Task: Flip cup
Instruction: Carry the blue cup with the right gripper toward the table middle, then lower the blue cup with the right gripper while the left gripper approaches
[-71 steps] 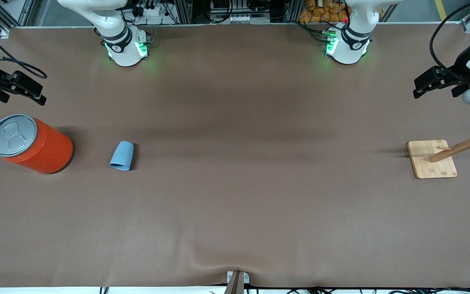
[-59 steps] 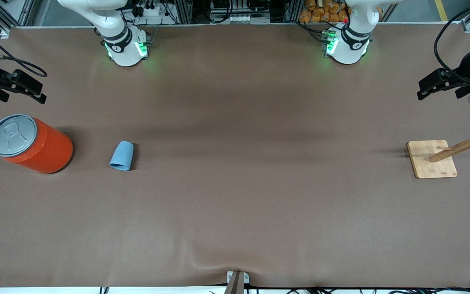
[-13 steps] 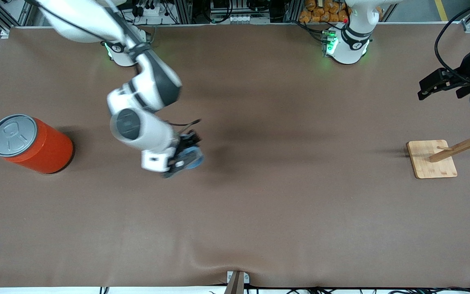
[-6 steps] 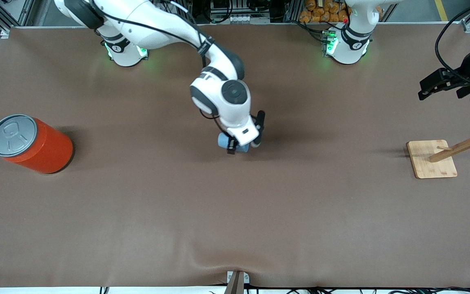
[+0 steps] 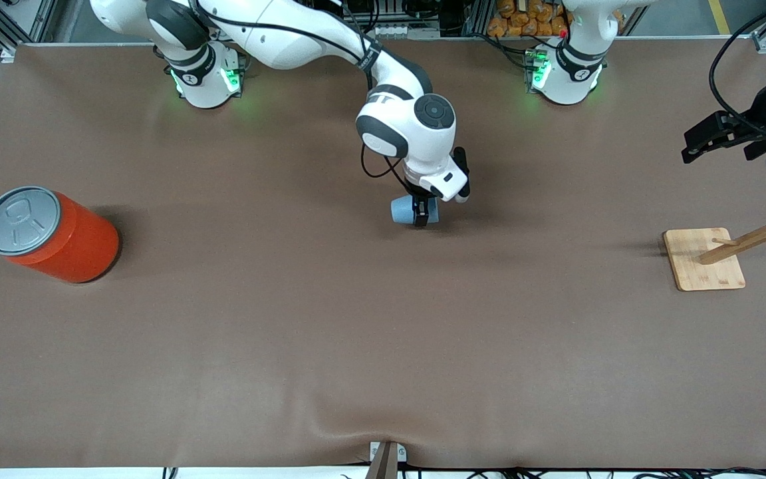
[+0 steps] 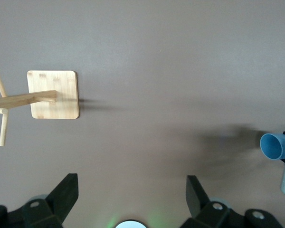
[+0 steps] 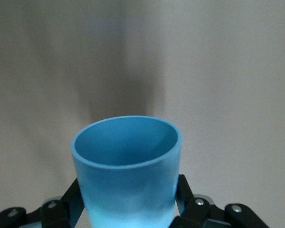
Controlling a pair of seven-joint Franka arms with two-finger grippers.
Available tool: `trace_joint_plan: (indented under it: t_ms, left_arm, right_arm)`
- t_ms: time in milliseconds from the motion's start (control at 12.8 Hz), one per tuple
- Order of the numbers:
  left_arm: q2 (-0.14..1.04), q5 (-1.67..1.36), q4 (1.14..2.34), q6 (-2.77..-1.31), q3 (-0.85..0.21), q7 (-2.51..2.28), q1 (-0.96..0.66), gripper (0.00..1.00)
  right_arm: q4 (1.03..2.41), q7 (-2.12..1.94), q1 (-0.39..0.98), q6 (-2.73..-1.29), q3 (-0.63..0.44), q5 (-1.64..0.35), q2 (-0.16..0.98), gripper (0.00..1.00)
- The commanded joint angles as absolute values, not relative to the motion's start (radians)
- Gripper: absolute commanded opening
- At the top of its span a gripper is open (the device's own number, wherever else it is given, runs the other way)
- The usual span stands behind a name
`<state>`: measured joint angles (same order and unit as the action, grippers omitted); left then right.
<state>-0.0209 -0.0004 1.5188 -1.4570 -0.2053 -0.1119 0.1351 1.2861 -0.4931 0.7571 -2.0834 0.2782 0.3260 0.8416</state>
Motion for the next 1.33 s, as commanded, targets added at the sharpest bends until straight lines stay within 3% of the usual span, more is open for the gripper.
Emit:
trace_joint_plan:
  t_ms: [0,626,704,783,1252]
  left_arm:
    - [-0.012,-0.014,1.503,-1.445,-0.21,-0.094,0.146,1.0]
    - [0.11,-0.057,1.509,-1.529,-0.221,-0.094,0.13,1.0]
    - [0.13,-0.072,1.509,-1.543,-0.221,-0.094,0.129,1.0]
    - [0.147,-0.084,1.509,-1.557,-0.222,-0.094,0.126,1.0]
    - [0.23,-0.126,1.508,-1.615,-0.224,-0.112,0.069,1.0]
  right_arm:
    - [1.233,-0.409,0.814,-2.111,0.238,0.377,0.925,0.0]
    - [1.233,-0.394,0.85,-2.128,0.21,0.39,0.948,0.0]
    - [1.233,-0.394,0.85,-2.129,0.21,0.388,0.948,0.58]
    - [1.233,-0.379,0.848,-2.126,0.21,0.384,0.946,1.0]
    - [1.232,-0.345,0.839,-2.011,0.224,0.35,0.882,1.0]
